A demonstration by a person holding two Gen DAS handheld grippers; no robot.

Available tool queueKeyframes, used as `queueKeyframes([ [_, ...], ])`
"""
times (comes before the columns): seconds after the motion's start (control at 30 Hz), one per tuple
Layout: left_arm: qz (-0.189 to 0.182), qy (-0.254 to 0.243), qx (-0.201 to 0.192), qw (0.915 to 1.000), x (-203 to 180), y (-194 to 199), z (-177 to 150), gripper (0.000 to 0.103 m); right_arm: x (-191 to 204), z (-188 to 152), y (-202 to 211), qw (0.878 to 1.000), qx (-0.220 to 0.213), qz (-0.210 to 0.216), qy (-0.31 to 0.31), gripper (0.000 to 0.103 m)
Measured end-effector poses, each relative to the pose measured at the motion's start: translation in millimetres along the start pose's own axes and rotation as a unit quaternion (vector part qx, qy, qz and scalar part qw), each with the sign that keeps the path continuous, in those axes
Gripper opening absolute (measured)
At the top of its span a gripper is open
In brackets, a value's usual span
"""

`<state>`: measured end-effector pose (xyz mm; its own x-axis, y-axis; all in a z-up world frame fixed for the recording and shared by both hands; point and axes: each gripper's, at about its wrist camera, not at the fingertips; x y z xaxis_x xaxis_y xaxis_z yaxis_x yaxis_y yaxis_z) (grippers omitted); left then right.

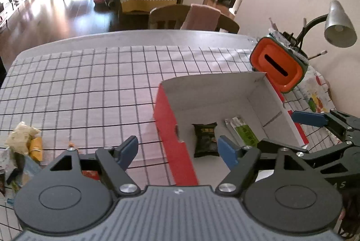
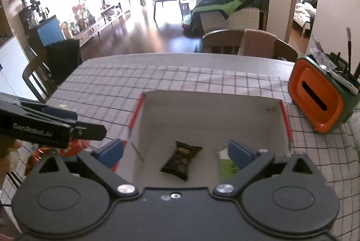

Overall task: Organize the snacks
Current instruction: 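Withdraw both open tools from the box back toward the snack pile, then grasp the red chip bag with the right tool while the left tool grasps the red-black cookie pack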

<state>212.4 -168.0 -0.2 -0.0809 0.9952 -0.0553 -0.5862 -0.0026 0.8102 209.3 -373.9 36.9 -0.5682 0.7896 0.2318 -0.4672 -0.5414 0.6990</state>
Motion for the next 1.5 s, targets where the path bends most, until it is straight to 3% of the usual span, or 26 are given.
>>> queueKeyframes([
  [0.47, 0.020, -0.001, -0.067, 0.9976, 89, 48, -55, 0.086, 84, -14, -15, 0.998, -0.037, 0.039, 0.011, 0.103],
  [0.67, 0.034, 0.018, -0.069, 0.9969, 133, 56, -82, 0.092, 114, -22, -35, 0.998, -0.028, 0.054, 0.011, 0.103],
  [0.83, 0.058, 0.045, -0.049, 0.9960, 171, 52, -100, 0.092, 140, -31, -56, 0.998, -0.010, 0.053, 0.018, 0.103],
  [1.07, 0.094, 0.116, 0.016, 0.9887, 217, 29, -121, 0.092, 159, -33, -91, 0.999, 0.018, 0.040, 0.007, 0.103],
  [1.27, 0.085, 0.164, 0.059, 0.9810, 239, 5, -130, 0.092, 167, -31, -127, 0.998, 0.047, 0.026, 0.018, 0.103],
  [1.5, 0.066, 0.224, 0.106, 0.9666, 252, -16, -132, 0.092, 177, -28, -171, 0.991, 0.091, 0.033, 0.090, 0.103],
])
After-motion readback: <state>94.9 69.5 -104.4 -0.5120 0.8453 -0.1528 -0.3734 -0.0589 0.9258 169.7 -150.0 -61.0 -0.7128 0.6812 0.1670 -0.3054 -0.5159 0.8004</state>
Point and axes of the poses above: each gripper's, at about its wrist camera, not at the fingertips, and y roughly against the way its jaws point, x to its left, z to its top, and after that the axes turned 12 degrees about z, right-handed
